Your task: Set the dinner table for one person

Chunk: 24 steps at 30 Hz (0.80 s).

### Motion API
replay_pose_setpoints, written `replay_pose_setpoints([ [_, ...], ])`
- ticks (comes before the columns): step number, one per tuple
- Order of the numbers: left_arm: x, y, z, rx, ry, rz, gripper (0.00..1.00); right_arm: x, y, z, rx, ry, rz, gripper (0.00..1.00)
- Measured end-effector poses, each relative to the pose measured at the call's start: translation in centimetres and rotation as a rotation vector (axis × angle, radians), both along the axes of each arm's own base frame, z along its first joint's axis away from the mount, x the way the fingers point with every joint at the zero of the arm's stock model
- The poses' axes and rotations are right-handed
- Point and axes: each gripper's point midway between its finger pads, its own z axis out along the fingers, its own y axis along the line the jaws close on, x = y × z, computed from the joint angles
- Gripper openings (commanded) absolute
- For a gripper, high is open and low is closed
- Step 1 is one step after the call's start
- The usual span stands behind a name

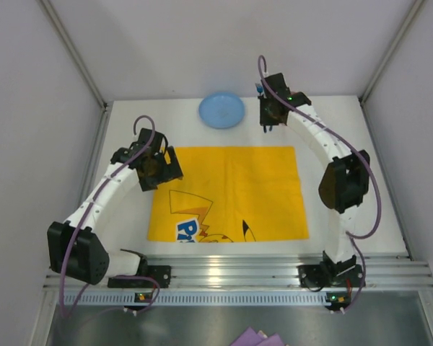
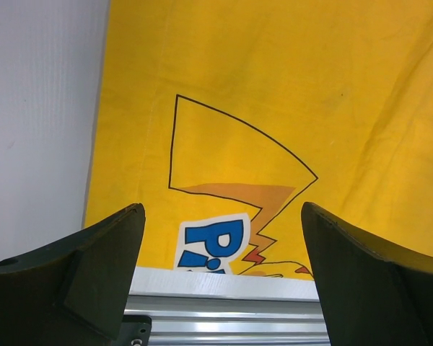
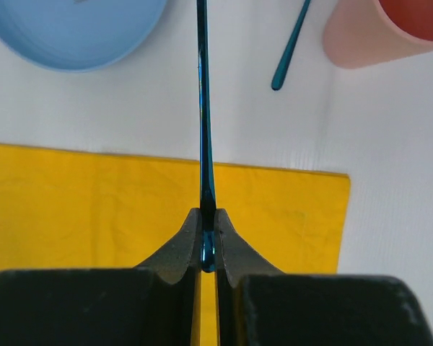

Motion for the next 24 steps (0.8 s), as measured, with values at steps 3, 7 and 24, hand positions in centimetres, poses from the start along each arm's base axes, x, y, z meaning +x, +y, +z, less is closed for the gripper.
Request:
replay_pose_setpoints([
  [3,-0.3,0.0,-0.5,-0.003,0.004,-0.008,0.95,-3.4,-0.2,1.5,0.063,0.005,0.026,0.00],
  [7,-0.5,-0.1,-1.3,-0.010,0.007,-0.021,0.95,-10.6,-1.5,-0.3,0.144,0.095,0.033,0.00],
  [24,-1.0,-1.6,-3.0,-0.084,0.008,-0.095,0.94,-28.1,-7.6,-12.0,0.199,0.403,-0.228,0.00],
])
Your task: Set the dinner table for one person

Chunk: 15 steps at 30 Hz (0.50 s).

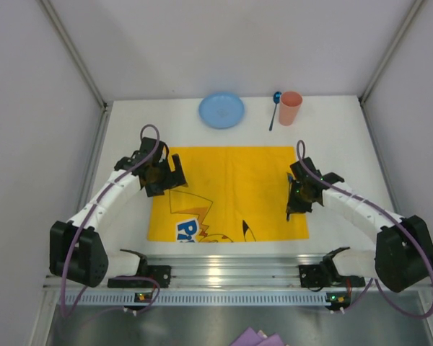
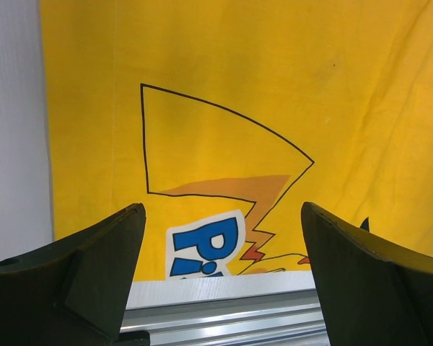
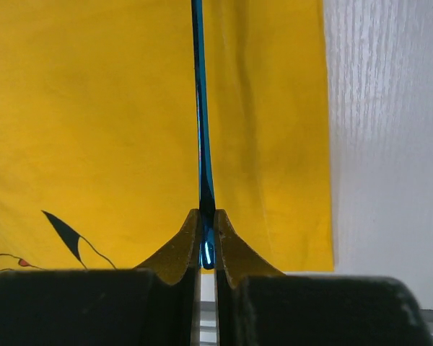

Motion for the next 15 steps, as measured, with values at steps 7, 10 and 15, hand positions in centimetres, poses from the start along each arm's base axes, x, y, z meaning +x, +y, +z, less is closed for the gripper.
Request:
replay_pose_setpoints([
  [7,-0.5,-0.1,-0.7,-0.008,0.018,-0.010,0.94,-1.3,-0.6,-1.8,-0.014,0.039,-0.018,0.17],
  [10,-0.5,-0.2,-0.8,-0.013,0.018,-0.012,0.94,-1.5,-0.9,-1.9,-0.028,0.045,-0.026,0.59],
  [15,-0.5,-0.3,-0.9,-0.018,0.016,-0.012,0.94,-2.0,-1.9,-1.7,-0.092,0.089,-0.026,0.72],
])
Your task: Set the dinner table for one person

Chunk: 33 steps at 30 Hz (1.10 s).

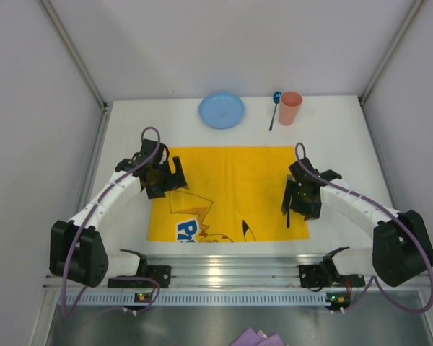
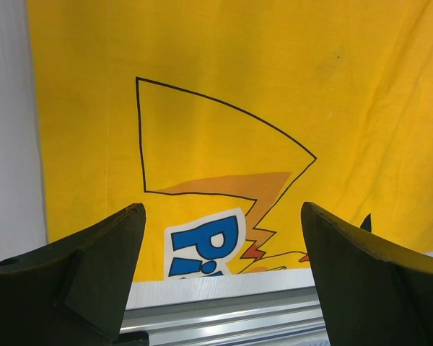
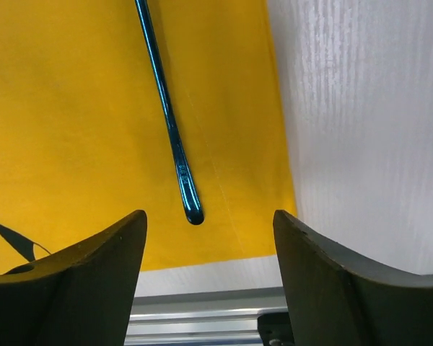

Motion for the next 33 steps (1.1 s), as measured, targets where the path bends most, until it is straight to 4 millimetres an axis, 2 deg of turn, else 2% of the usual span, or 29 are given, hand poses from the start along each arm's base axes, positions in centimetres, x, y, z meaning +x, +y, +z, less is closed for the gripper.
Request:
replay_pose_setpoints([
  [3,0.0,0.0,0.0,0.000,-0.001,0.002,0.94,1.0,0.0,1.7,-0.022,-0.015,0.009,0.73],
  [6,0.0,0.0,0.0,0.000,0.000,0.004,0.94,4.7,1.2,5.6,-0.006,-0.109,0.039,0.73],
  [10,0.1,0.2,-0.2,0.010,0.003,0.010,0.94,12.8,4.2,11.8,0.016,-0.281,0.100,0.73],
  [12,0.3,0.3,-0.2,0.016,0.006,0.016,0.94,17.2,5.6,13.8,0.012,-0.347,0.127,0.72],
  [15,0.8,0.4,0.3,0.029,0.004,0.023,0.94,23.7,7.6,14.8,-0.002,-0.406,0.155,0.72],
  [18,1.7,0.5,1.5,0.042,-0.015,0.034,0.94,29.7,8.3,14.5,-0.004,-0.446,0.138,0.72],
  [20,2.5,0.6,2.6,0.051,-0.042,0.044,0.94,32.7,7.8,14.2,-0.005,-0.460,0.112,0.72],
  [23,3.4,0.9,3.8,0.068,-0.069,0.059,0.94,36.2,5.1,14.2,-0.004,-0.492,0.035,0.72],
  [30,4.8,1.9,4.3,0.128,-0.053,0.093,0.94,38.4,-3.6,14.3,-0.017,-0.499,-0.148,0.71],
  [33,5.4,2.2,4.2,0.150,-0.040,0.103,0.94,38.7,-5.1,13.6,-0.024,-0.491,-0.176,0.71],
])
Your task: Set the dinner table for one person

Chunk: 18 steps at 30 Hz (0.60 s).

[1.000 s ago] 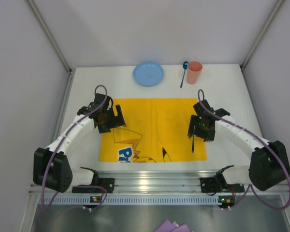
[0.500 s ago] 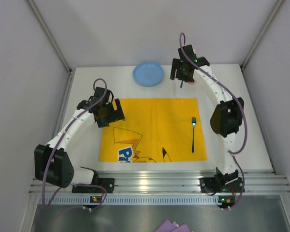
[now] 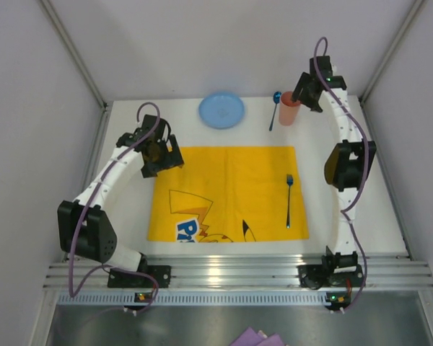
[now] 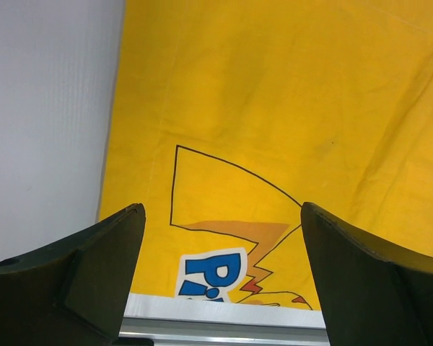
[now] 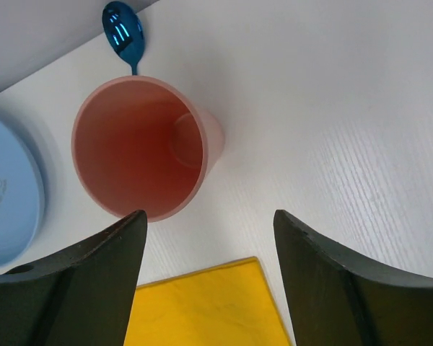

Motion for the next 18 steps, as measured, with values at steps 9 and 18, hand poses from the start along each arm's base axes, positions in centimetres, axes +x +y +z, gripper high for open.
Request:
replay_pose_setpoints([
  [9,1.7,0.4,-0.5,0.029,0.036,0.016,0.94,1.8,0.8,-4.7,0.034,0.033,0.008,0.71],
  [18,2.5,0.5,-0.7,0.045,0.051,0.014,0.94,2.9,-0.2,-8.5,0.066,0.058,-0.037,0.00],
])
